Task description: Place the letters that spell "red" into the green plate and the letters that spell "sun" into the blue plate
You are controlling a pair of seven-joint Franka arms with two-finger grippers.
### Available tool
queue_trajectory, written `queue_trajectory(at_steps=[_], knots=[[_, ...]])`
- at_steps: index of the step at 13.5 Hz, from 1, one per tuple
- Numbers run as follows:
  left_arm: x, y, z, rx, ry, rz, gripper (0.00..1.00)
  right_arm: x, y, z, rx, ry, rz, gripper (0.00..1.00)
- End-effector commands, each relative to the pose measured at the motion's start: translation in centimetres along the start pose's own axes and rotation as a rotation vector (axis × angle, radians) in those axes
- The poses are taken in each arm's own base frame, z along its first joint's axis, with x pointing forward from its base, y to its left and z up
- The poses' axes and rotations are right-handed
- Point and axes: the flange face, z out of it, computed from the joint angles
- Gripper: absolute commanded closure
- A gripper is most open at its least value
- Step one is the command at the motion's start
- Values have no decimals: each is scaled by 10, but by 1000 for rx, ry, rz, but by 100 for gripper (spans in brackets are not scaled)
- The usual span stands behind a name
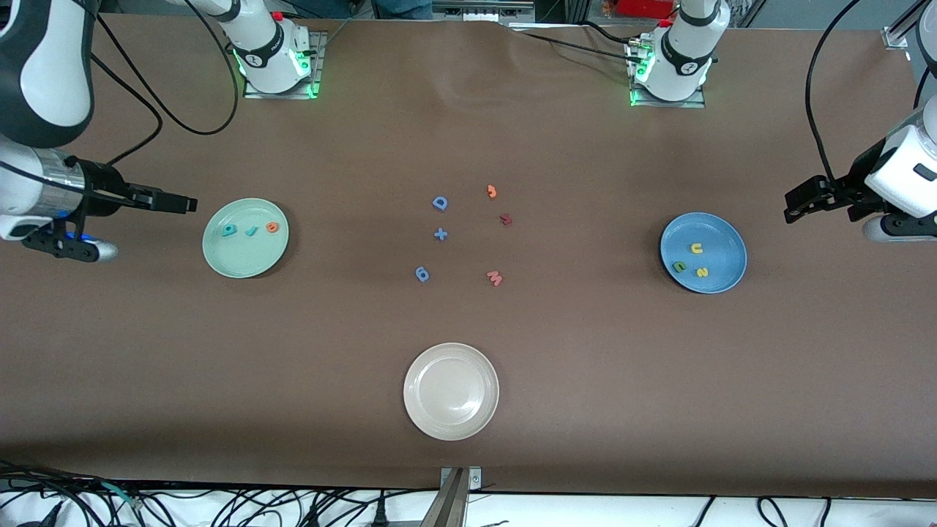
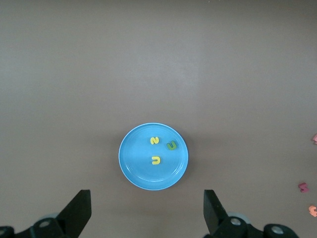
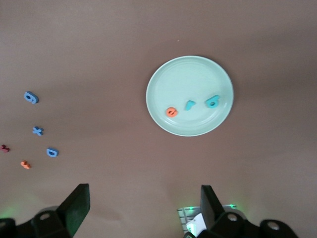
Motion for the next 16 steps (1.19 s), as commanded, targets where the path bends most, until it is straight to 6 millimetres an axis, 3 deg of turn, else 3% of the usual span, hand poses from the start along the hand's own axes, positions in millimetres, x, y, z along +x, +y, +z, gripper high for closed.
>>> queue_trajectory(at_steps=[1, 9, 11, 16], knots=[[2, -3, -5, -11, 10, 18, 0, -11, -7, -10, -55, 13, -35, 1], [2, -2, -3, -11, 7, 19, 0, -9, -27, -4, -81, 19, -60, 1], [2, -2, -3, -11, 7, 19, 0, -5, -30, -14, -70, 37, -77, 1], [2, -2, -3, -11, 7, 20, 0, -4, -17, -25, -71, 54, -116, 1]])
